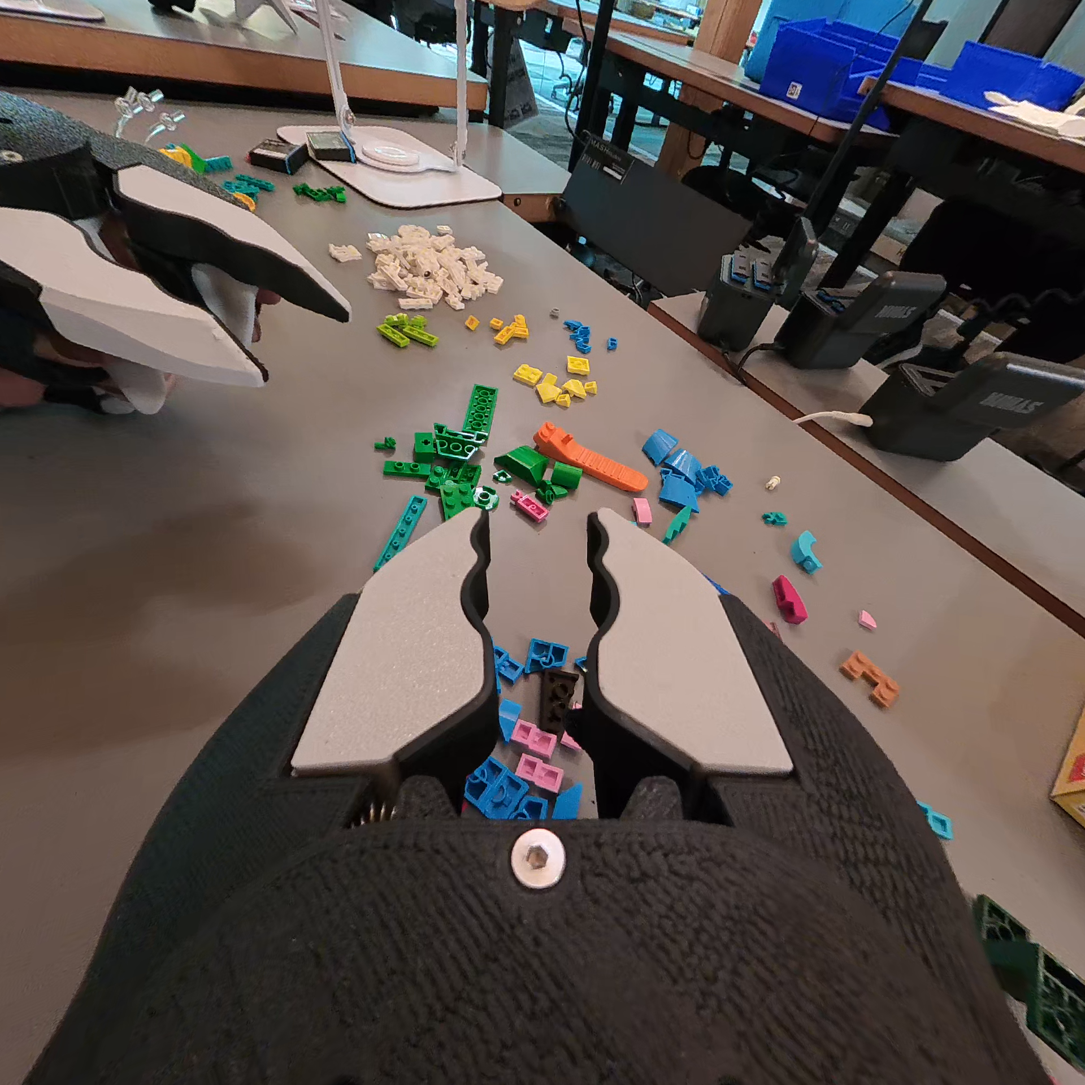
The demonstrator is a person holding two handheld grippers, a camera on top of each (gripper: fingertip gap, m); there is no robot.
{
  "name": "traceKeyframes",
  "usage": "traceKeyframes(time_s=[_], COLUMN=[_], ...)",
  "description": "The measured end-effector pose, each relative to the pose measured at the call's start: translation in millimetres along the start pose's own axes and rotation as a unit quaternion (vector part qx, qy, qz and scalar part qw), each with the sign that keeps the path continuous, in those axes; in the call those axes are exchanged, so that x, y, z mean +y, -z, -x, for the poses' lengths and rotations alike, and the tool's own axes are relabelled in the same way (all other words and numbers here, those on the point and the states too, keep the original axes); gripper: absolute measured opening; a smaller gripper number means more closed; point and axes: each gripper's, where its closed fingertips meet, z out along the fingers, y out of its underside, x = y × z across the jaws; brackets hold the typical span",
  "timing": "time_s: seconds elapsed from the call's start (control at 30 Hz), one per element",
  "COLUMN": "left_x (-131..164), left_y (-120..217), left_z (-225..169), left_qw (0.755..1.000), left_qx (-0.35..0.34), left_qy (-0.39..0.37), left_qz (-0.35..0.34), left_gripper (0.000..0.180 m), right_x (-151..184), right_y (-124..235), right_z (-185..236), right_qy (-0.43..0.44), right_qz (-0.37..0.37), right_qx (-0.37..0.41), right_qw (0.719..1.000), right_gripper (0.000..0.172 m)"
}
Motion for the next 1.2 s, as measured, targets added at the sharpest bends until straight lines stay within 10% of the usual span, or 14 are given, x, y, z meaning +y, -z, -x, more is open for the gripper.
traceKeyframes(time_s=[0.4, 0.73, 0.9, 1.2], left_x=[6, 27, 39, 50], left_y=[-2, -7, -1, 1], left_z=[3, 28, 45, 54], left_qw=[1.0, 0.989, 0.971, 0.951], left_qx=[-0.005, -0.088, -0.155, -0.2], left_qy=[0.001, -0.011, -0.055, -0.092], left_qz=[0.023, 0.115, 0.17, 0.218], left_gripper=[0.053, 0.137, 0.146, 0.146], right_x=[-1, -50, -115, -141], right_y=[-5, -15, -10, -41], right_z=[13, 44, 71, 149], right_qy=[-0.013, -0.033, -0.07, 0.128], right_qz=[0.012, -0.061, -0.125, -0.039], right_qx=[-0.027, -0.038, -0.015, 0.05], right_qw=[0.999, 0.997, 0.99, 0.99], right_gripper=[0.042, 0.073, 0.096, 0.117])
